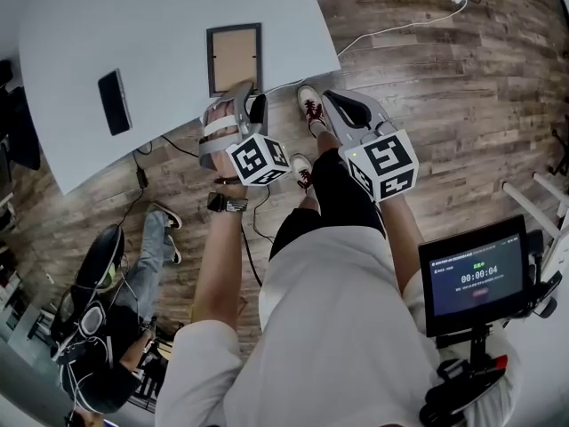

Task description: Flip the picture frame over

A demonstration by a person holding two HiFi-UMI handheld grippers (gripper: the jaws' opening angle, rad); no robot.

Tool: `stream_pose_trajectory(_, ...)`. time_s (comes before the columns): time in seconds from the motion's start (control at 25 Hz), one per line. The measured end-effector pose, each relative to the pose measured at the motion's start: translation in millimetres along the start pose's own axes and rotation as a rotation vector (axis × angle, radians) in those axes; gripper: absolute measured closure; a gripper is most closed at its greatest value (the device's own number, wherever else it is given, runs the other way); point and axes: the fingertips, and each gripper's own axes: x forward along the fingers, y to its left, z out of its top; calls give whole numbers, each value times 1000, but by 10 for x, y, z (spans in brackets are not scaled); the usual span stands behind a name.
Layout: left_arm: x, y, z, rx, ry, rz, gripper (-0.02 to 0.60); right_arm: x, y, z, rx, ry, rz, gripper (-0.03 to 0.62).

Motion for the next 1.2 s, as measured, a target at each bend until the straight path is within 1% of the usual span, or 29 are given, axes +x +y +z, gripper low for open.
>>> stream_pose_trajectory(0.12,22,41,-15,-16,5,21,416,8,-17,-10,4,1,-6,591)
stream_pose_trajectory(0.24,38,58,-30,-39,7,24,428,13,-25,-8,6,0,-10,591)
stream_pose_trajectory(0.52,39,35,-34,-33,8,19,457,-1,-77,6,4,-13,-21,592)
stream_pose_trajectory(0.64,40,43,-36,-47,0,13,463,16,-88,31,2,-16,-24,591)
stream_pose_trajectory(0.84,59,105,19,-118,-32,-2,472,50,-117,86,-11,-24,-26,591)
stream_pose_trajectory(0.92,-13,148,48,-150,-50,2,476,10,-72,138,-19,-34,-27,591)
stream_pose_trajectory(1.08,-306,236,75,-242,-95,12,479,-148,129,263,-35,-51,-26,591)
stream_pose_trajectory(1.2,-330,254,112,-305,-126,15,482,-163,129,270,-44,-53,-26,591)
